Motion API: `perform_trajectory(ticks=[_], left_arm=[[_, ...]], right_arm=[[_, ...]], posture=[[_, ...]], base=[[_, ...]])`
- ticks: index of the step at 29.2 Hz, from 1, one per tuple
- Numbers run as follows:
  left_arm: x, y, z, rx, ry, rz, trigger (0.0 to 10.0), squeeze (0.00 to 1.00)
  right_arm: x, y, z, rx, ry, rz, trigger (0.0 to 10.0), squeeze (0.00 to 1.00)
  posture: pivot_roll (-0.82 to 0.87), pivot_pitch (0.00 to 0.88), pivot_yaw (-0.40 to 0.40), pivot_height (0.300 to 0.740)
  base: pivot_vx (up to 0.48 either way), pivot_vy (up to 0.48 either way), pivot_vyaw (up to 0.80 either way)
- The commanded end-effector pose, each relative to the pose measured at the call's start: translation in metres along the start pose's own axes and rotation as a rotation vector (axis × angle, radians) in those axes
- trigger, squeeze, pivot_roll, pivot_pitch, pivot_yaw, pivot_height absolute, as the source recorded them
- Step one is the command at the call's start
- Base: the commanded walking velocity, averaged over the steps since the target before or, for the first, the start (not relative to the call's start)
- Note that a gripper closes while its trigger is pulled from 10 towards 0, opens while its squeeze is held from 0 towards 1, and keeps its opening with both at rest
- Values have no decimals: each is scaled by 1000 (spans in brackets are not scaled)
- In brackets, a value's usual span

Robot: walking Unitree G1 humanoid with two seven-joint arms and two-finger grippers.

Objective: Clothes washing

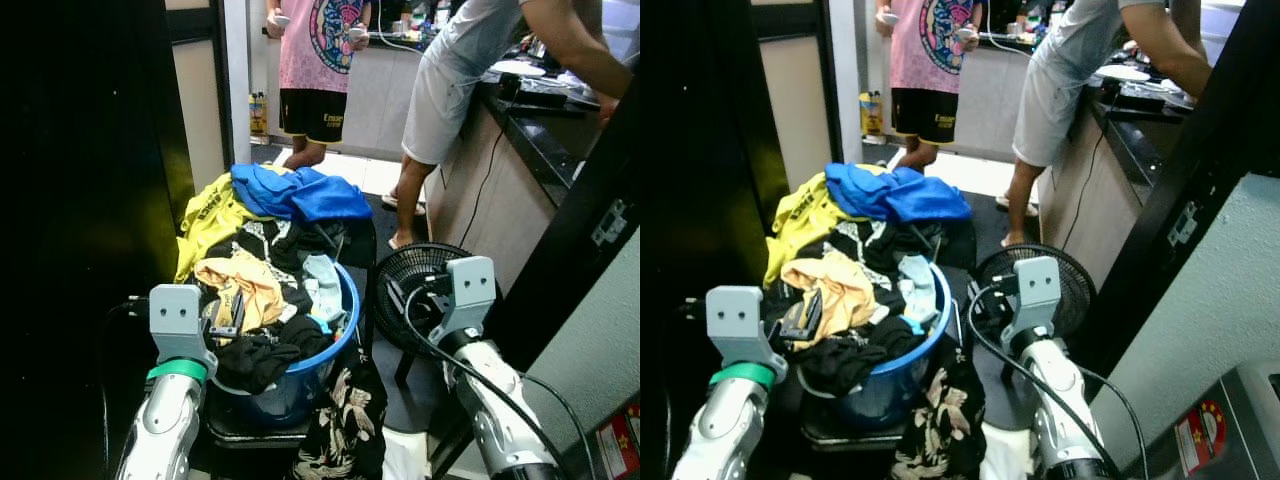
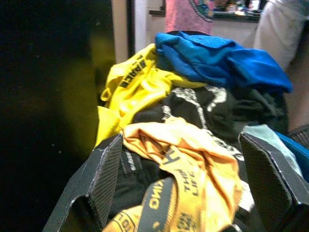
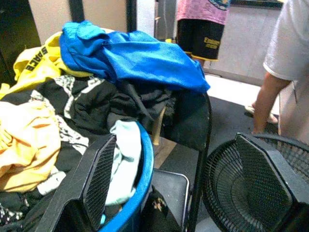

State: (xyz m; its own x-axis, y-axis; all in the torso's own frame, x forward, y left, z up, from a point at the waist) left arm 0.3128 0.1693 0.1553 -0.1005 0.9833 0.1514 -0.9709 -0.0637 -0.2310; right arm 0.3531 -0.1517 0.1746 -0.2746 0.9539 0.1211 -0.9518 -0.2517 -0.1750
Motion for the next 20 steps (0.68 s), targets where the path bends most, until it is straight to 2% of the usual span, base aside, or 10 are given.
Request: perform_trajectory(ticks=[1,5,13,20], left_arm=[[0,3,-2,4,5,7,10000,0],[2,5,-3,2,12,25,10000,0],[2,6,-3,0,16,31,10000,0],[4,8,-6,13,38,40,10000,0]], right_arm=[[-1,0,-1,20,17,7,10000,0],[5,0,2,33,76,53,10000,0],[9,-2,4,22,102,77,10000,0],[13,-8,8,21,101,100,10000,0]], posture=[[49,0,-20,740],[52,0,-32,740],[57,0,-40,740],[57,0,-37,740]], base=[[300,0,0],[301,0,800],[300,0,723],[37,0,0]])
Point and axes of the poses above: a point about 5 cm out from each wrist's last joint towards the gripper, its own y axis pointing back from the gripper into the wrist, its own z axis along the axis of the wrist's last joint, x = y × z, the point moved 1 cm from there along -y, pointing out of the wrist towards the gripper, and after that the axes turned 11 degrees about -y, right-handed, at the moved point
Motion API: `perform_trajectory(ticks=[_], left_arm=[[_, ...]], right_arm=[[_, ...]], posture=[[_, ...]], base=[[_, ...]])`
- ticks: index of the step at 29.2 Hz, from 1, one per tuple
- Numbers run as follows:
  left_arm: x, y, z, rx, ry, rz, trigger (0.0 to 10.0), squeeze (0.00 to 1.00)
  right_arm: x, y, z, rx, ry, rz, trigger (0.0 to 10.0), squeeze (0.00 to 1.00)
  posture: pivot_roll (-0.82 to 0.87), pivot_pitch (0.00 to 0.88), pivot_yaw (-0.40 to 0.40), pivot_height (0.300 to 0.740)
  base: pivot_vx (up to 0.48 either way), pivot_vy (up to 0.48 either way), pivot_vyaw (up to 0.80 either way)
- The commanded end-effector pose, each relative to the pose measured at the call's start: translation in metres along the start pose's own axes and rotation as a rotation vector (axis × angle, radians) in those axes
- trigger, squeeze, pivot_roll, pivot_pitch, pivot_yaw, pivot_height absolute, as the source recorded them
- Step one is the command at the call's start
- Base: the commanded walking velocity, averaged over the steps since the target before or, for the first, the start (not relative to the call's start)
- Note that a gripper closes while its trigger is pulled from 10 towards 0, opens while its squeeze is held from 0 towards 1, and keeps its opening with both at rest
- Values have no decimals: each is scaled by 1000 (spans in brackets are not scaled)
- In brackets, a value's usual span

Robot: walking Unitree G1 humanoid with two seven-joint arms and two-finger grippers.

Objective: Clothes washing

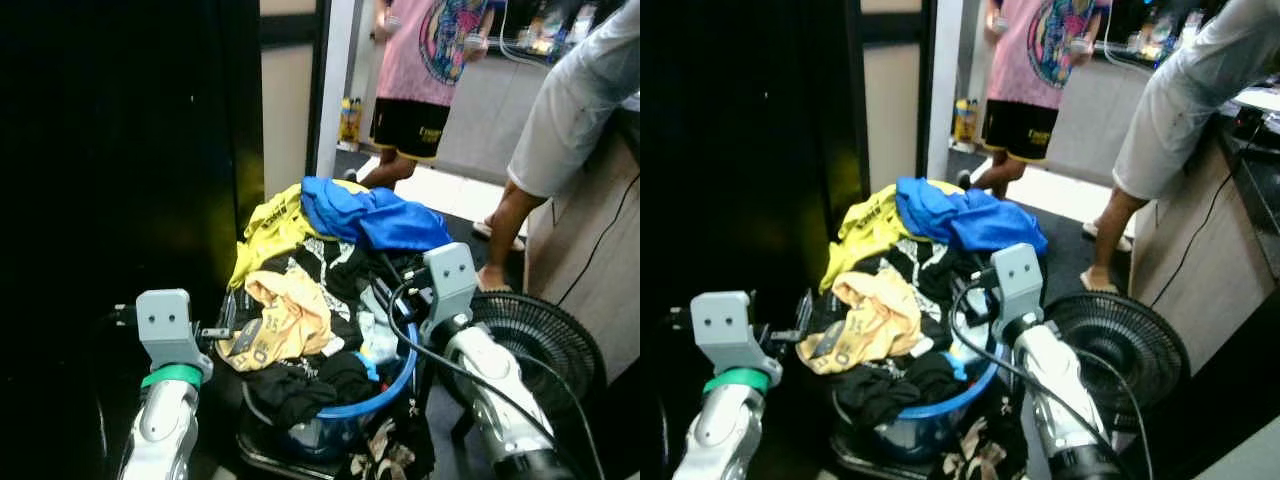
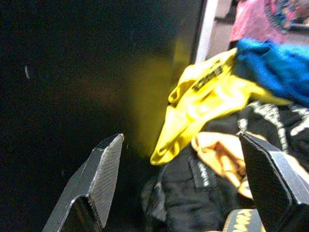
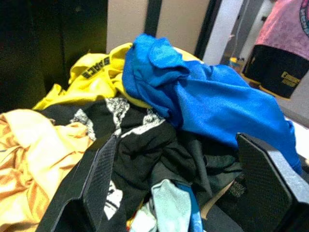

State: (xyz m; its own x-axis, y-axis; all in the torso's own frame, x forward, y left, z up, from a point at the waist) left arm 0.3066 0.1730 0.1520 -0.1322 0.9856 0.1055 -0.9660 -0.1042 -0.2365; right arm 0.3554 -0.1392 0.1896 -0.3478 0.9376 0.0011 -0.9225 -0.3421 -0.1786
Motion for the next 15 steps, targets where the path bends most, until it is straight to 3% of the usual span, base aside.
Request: perform_trajectory(ticks=[1,12,15], left_arm=[[1,2,-3,14,0,-1,10000,0],[1,0,0,-9,9,-20,10000,0],[0,-1,0,-14,4,-26,10000,0]], right_arm=[[1,0,-4,18,-5,6,10000,0],[7,0,-6,26,2,39,10000,0],[12,-4,-22,97,-31,107,10000,0]], posture=[[57,0,-37,740],[62,0,-39,740],[59,0,-36,740]], base=[[0,0,0],[0,0,0],[0,0,0]])
Point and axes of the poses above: a point about 5 cm out from each wrist's last joint towards the gripper, its own y axis pointing back from the gripper into the wrist, its own z axis along the axis of the wrist's last joint, x = y × z, the point moved 1 cm from there along -y, pointing out of the wrist towards the gripper, and after that the axes turned 11 degrees about -y, right-handed, at the moved point
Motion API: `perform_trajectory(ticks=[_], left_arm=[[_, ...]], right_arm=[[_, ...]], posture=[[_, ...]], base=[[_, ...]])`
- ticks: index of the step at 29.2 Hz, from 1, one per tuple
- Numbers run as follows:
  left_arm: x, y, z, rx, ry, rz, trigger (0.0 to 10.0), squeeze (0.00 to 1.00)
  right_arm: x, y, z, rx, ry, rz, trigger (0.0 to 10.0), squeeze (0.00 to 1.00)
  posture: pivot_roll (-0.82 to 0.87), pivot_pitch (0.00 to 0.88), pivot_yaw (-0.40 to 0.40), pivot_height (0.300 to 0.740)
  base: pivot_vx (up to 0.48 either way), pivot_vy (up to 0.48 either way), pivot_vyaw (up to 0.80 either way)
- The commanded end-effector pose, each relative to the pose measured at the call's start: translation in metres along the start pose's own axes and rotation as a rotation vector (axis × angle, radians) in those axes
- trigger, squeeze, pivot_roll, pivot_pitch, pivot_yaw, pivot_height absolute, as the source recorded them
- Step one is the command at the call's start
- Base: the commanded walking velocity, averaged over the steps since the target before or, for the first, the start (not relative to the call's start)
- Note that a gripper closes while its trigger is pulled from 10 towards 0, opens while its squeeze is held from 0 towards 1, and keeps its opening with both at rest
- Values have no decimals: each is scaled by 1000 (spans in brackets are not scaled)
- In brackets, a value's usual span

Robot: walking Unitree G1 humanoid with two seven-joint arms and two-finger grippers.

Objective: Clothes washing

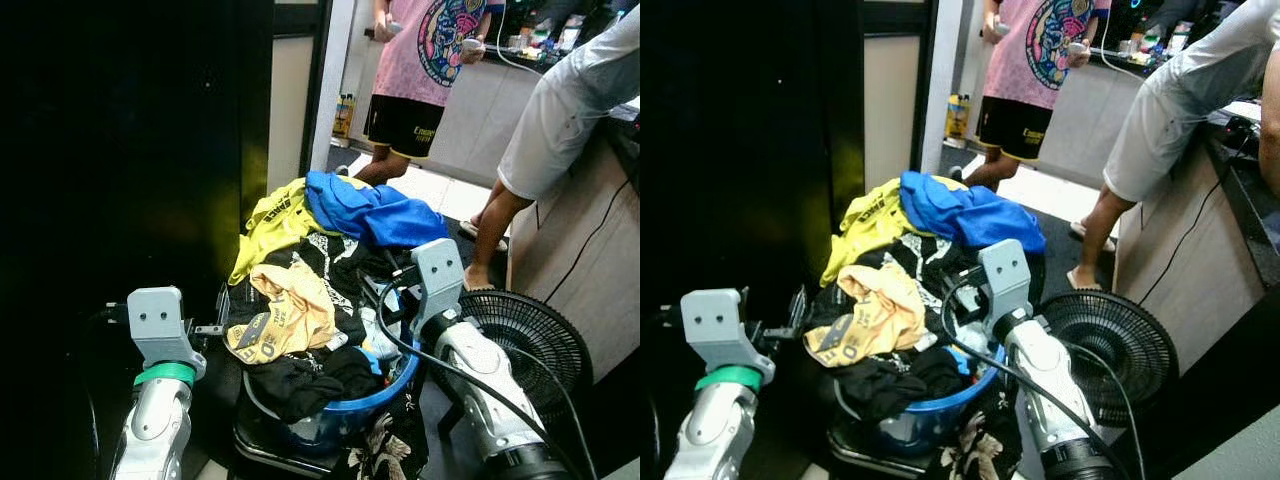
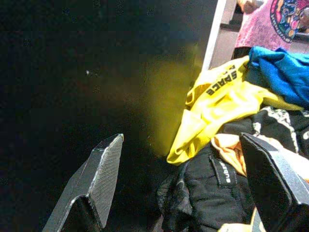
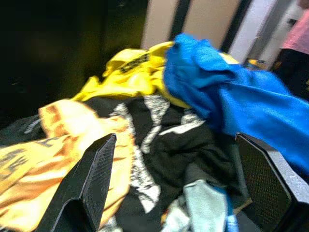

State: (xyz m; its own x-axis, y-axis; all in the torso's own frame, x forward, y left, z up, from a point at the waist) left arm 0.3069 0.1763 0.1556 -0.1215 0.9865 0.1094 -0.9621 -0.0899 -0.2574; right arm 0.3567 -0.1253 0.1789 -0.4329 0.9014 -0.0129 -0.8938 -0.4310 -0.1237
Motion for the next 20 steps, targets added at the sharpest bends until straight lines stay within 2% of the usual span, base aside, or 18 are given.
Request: perform_trajectory(ticks=[1,4,5,6,7,10,11,13,14,15,16,19,20], left_arm=[[-4,1,-3,9,5,-14,10000,0],[-4,1,-3,8,4,-15,10000,0],[-4,-1,-3,2,-13,-24,10000,0],[-4,-1,-3,2,-13,-24,10000,0],[-4,-2,-3,0,-28,-30,10000,0],[-4,-2,-3,0,-28,-30,10000,0],[-3,-2,-3,-1,-38,-33,10000,0],[-3,-2,-3,-1,-38,-33,10000,0],[-1,-3,-2,-3,-45,-34,10000,0],[-1,-3,-2,-3,-45,-34,10000,0],[1,-2,-1,-3,-50,-32,10000,0],[2,-1,0,-3,-53,-32,10000,0],[2,0,0,-2,-55,-31,10000,0]], right_arm=[[0,0,-10,40,-33,15,10000,0],[1,-2,-13,55,-54,27,10000,0],[4,-8,-22,98,-68,56,10000,0],[4,-8,-22,98,-68,56,10000,0],[9,-16,-29,136,-88,88,10000,267],[9,-16,-29,136,-88,88,10000,267],[13,-23,-35,171,-120,111,10000,1000],[13,-23,-35,171,-120,111,10000,1000],[19,-30,-38,194,-150,126,10000,1000],[19,-30,-38,194,-150,126,10000,1000],[26,-35,-39,202,-195,140,10000,1000],[30,-39,-39,205,-223,149,10000,1000],[36,-42,-38,205,-262,170,10000,1000]], posture=[[59,0,-36,740],[59,0,-36,740],[57,0,-34,740],[57,0,-34,740],[60,2,-34,740],[60,2,-34,740],[68,14,-36,740],[68,14,-36,740],[76,24,-36,740],[76,24,-36,740],[86,39,-36,740],[87,43,-36,740],[85,52,-33,740]], base=[[0,0,0],[0,0,0],[0,0,0],[0,0,0],[0,0,0],[0,0,0],[0,0,0],[0,0,0],[0,0,0],[0,0,0],[0,0,0],[0,0,0],[0,0,0]])
Point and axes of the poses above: a point about 5 cm out from each wrist's last joint towards the gripper, its own y axis pointing back from the gripper into the wrist, its own z axis along the axis of the wrist's last joint, x = y × z, the point moved 1 cm from there along -y, pointing out of the wrist towards the gripper, and after that the axes turned 11 degrees about -y, right-handed, at the moved point
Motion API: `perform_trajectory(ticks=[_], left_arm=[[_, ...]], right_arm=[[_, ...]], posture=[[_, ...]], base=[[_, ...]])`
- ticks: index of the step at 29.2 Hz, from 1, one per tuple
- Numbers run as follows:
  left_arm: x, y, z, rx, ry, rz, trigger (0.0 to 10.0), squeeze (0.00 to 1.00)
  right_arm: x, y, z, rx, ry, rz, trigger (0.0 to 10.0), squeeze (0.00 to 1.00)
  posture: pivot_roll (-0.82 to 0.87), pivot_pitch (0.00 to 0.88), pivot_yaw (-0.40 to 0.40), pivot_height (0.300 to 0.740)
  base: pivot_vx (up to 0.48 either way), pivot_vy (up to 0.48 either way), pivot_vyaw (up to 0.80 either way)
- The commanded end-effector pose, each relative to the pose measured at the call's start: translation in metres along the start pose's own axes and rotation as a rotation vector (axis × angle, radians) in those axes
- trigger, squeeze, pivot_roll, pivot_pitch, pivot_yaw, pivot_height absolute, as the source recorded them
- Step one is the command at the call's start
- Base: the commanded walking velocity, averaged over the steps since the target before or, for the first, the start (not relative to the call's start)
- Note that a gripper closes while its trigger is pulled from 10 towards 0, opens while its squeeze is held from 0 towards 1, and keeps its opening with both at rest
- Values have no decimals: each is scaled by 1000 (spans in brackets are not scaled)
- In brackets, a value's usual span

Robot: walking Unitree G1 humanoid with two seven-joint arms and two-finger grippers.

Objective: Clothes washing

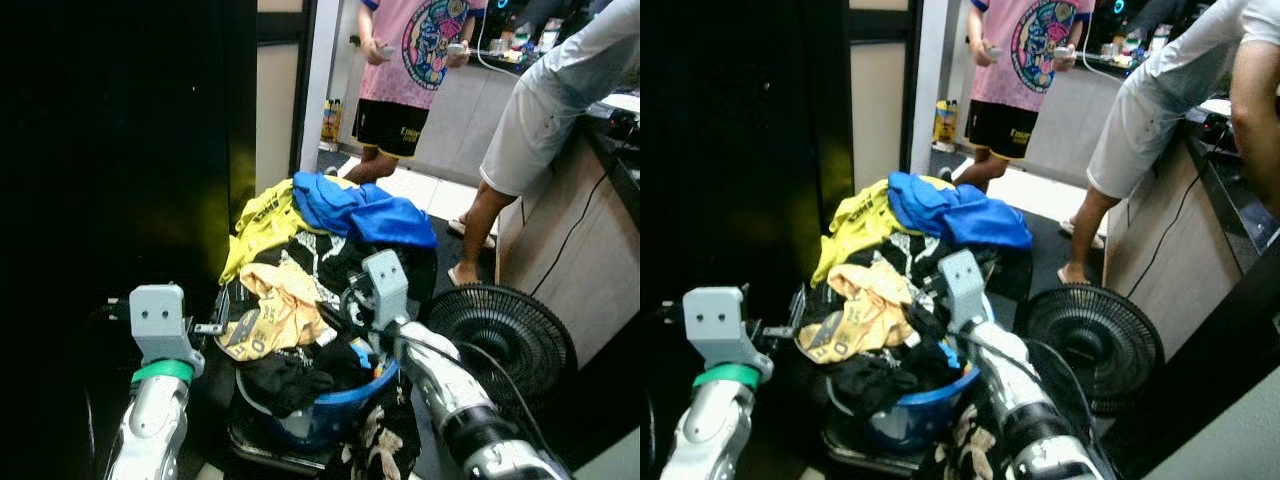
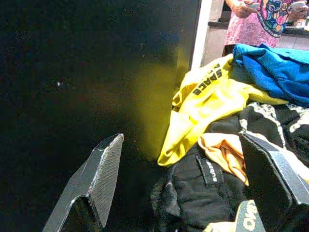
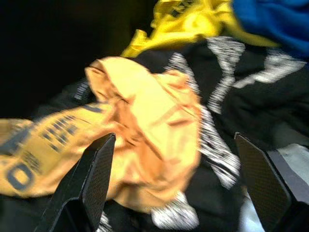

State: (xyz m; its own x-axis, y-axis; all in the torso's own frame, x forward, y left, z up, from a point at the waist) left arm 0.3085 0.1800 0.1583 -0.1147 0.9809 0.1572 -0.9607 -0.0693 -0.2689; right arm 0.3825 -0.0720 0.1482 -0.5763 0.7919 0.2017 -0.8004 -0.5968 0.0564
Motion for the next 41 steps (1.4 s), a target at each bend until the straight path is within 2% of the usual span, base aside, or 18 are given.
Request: perform_trajectory(ticks=[1,2,3,4,8,10,13,14,17,18,19,20,23,28,34,41], left_arm=[[-2,3,-2,13,-10,-13,10000,0],[-2,4,-2,16,-10,-14,10000,0],[-2,4,-2,16,-10,-14,10000,0],[-3,6,-3,20,-13,-19,10000,0],[-3,6,-3,22,-17,-23,10000,0],[-3,7,-3,22,-26,-30,10000,0],[-2,8,-2,22,-29,-31,10000,0],[-1,9,-2,23,-31,-33,10000,0],[0,9,-2,24,-31,-34,10000,0],[0,10,-2,25,-32,-36,10000,0],[0,10,-2,25,-32,-36,10000,0],[0,10,-2,26,-32,-38,10000,0],[1,10,-2,26,-32,-39,10000,0],[1,9,-1,26,-36,-48,10000,0],[0,8,-1,26,-40,-60,10000,0],[0,6,1,22,-46,-71,10000,0]], right_arm=[[-2,0,-2,3,-41,-1,10000,1000],[4,-3,-2,3,-92,36,10000,1000],[4,-3,-2,3,-92,36,10000,1000],[10,-7,-4,14,-124,74,10000,0],[16,-10,-8,43,-153,112,10000,0],[25,-13,-24,137,-116,135,10000,0],[25,-13,-33,176,-99,103,10000,0],[20,-12,-39,200,-88,40,10000,0],[16,-11,-42,208,-88,-13,10000,0],[7,-8,-43,202,-114,-81,10000,0],[7,-8,-43,202,-114,-81,10000,0],[-1,-5,-43,193,-138,-137,10000,0],[-6,-3,-43,186,-155,-169,10000,0],[-25,8,-47,208,-167,-264,10000,0],[-24,16,-66,325,-164,-221,10000,0],[-18,24,-86,404,-244,-165,10000,0]], posture=[[85,52,-33,740],[85,58,-34,740],[85,58,-34,740],[92,69,-37,740],[98,75,-39,740],[107,86,-45,740],[109,88,-47,740],[114,90,-47,740],[114,89,-48,740],[117,90,-48,740],[117,90,-48,740],[115,88,-47,740],[114,87,-46,740],[116,83,-39,740],[116,79,-35,740],[123,73,-32,740]], base=[[0,0,0],[0,0,0],[0,0,0],[0,0,0],[0,0,0],[0,0,0],[0,0,0],[0,0,0],[0,0,0],[0,0,0],[0,0,0],[0,0,0],[0,0,0],[0,0,0],[0,0,0],[0,0,0]])
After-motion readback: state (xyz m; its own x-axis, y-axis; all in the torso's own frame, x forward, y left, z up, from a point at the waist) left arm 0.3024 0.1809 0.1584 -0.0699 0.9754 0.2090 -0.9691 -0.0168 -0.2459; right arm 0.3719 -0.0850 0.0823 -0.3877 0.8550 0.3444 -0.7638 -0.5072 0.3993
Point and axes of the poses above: a point about 5 cm out from each wrist's last joint towards the gripper, its own y axis pointing back from the gripper into the wrist, its own z axis along the axis of the wrist's last joint, x = y × z, the point moved 1 cm from there along -y, pointing out of the wrist towards the gripper, and after that the axes turned 11 degrees about -y, right-handed, at the moved point
